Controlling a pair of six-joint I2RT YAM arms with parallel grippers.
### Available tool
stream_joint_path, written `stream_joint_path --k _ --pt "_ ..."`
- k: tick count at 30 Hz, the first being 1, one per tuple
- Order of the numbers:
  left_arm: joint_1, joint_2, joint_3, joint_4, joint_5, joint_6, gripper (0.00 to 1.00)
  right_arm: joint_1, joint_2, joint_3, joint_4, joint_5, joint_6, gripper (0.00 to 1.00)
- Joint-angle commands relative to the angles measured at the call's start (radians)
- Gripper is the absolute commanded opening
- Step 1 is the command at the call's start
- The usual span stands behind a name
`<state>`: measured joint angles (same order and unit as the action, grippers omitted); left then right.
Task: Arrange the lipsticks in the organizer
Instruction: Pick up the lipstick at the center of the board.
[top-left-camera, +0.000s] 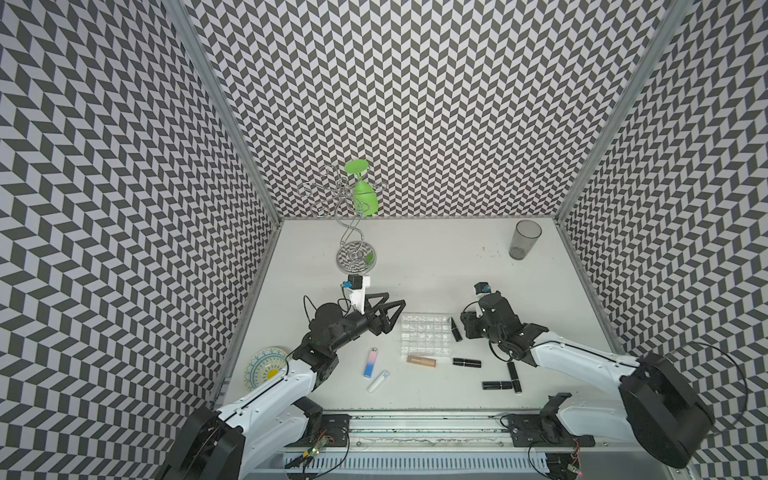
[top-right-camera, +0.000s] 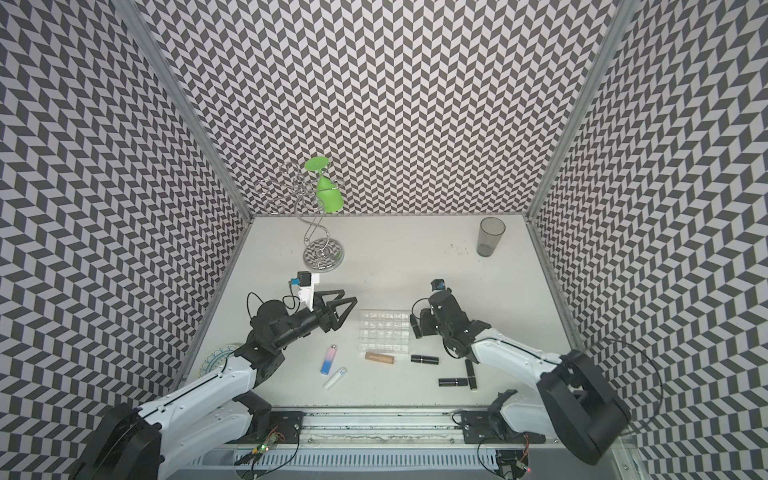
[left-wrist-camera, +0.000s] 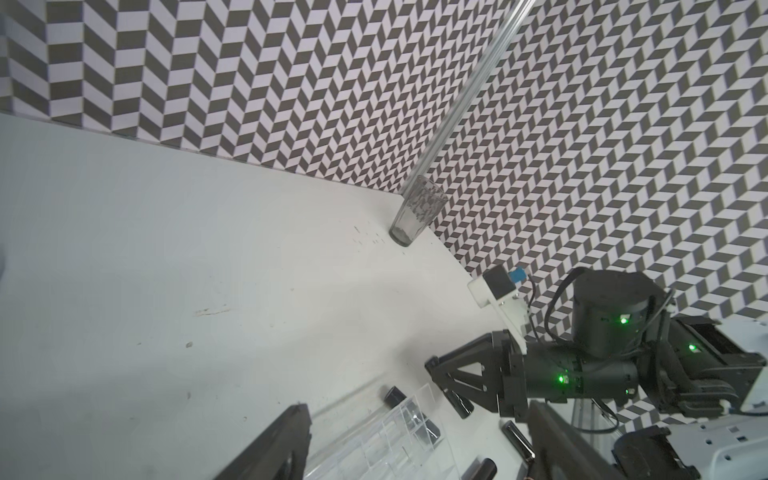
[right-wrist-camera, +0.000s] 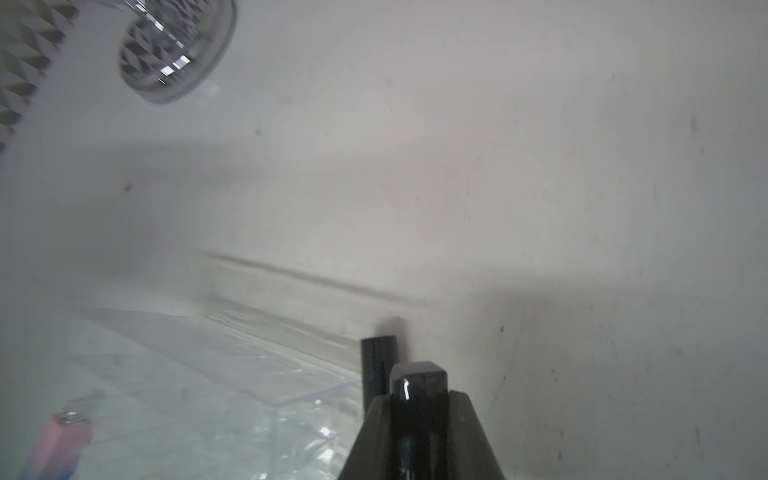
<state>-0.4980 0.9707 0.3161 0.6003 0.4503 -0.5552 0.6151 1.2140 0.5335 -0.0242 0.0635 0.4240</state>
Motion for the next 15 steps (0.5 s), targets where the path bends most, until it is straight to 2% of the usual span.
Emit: stream_joint_path --k 1,3,6,8,12,15 --pt "-0.009 -0.019 -0.017 0.129 0.12 -0.027 0.86 0.005 -0.124 0.023 0.113 -0.076 -0.062 0.0" --pt "-0.02 -0.024 -0.026 0.185 0.166 -0.031 0.86 0.005 -0.191 0.003 0.175 -0.143 -0.067 0.0" --pt "-0.044 -0.021 -0.025 0.202 0.167 -0.034 0.87 0.005 -0.281 -0.039 0.286 -0.286 -0.045 0.0" --pt "-0.065 -0.001 -0.03 0.249 0.168 -0.054 0.95 0.005 -0.326 -0.067 0.371 -0.401 -0.016 0.0" --pt "-0.141 0.087 -0.03 0.385 0.169 -0.065 1.0 0.007 -0.325 -0.129 0.613 -0.617 0.098 0.0" --pt "-0.189 0.172 -0.019 0.506 0.195 -0.078 0.99 0.036 -0.287 -0.159 0.747 -0.69 0.17 0.0"
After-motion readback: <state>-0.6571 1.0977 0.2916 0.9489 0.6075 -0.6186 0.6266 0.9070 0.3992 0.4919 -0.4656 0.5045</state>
